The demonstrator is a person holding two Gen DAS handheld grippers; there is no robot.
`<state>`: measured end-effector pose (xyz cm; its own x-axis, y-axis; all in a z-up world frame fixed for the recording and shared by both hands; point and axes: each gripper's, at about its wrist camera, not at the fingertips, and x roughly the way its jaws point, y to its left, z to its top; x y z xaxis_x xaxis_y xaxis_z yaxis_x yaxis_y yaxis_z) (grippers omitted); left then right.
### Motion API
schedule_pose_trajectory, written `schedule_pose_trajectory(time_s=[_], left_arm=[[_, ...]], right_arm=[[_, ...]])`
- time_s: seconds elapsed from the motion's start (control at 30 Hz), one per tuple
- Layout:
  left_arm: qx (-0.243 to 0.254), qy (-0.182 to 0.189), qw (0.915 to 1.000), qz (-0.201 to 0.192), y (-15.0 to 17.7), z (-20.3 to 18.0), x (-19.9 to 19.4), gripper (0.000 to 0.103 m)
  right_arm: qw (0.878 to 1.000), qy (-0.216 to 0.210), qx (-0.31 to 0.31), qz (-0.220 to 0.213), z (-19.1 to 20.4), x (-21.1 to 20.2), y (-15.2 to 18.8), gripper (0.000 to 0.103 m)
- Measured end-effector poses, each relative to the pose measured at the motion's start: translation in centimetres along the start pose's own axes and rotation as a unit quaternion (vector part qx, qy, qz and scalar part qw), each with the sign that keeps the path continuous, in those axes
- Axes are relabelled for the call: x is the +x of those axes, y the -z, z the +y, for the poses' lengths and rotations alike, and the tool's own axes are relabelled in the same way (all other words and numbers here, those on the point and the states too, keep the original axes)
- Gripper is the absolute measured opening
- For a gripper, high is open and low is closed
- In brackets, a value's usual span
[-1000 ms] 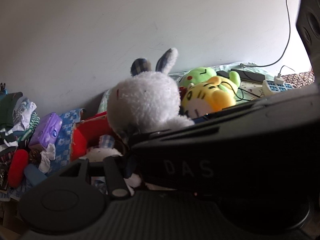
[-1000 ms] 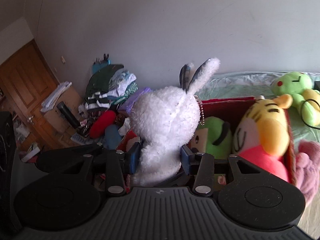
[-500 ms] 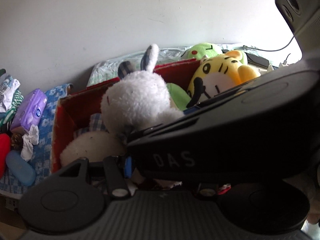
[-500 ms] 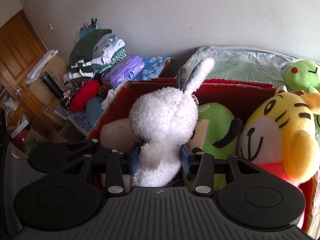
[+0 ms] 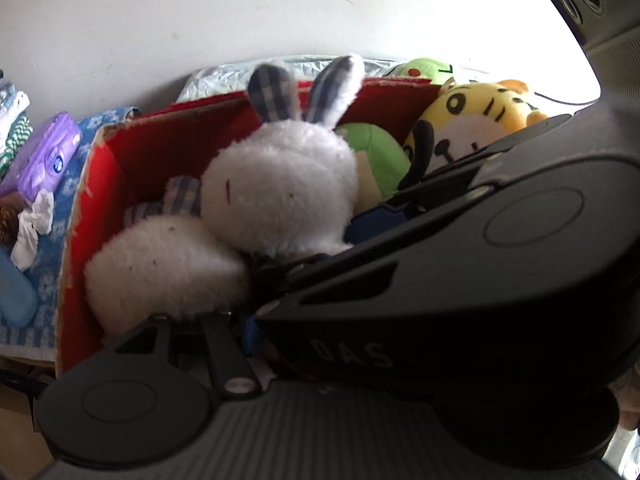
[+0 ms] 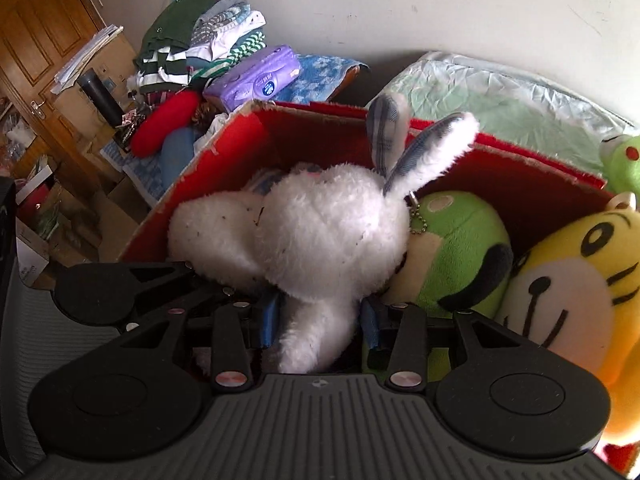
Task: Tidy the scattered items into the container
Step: 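Lower the white bunny into the red box with the right gripper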
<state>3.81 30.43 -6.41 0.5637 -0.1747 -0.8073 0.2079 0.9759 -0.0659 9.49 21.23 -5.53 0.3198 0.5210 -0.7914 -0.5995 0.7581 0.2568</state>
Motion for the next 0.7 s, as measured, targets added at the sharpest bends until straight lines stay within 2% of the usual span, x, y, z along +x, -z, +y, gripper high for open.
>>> schedule_pose_trajectory(time_s=[0.7], left_arm=[[-0.005,-0.024,0.9997,0.008,0.35,-0.85,0.36,0.057]], right_arm=[[0.998,0.000,0.040,-0.041,-0.39,-0.51,1.07,0.041]])
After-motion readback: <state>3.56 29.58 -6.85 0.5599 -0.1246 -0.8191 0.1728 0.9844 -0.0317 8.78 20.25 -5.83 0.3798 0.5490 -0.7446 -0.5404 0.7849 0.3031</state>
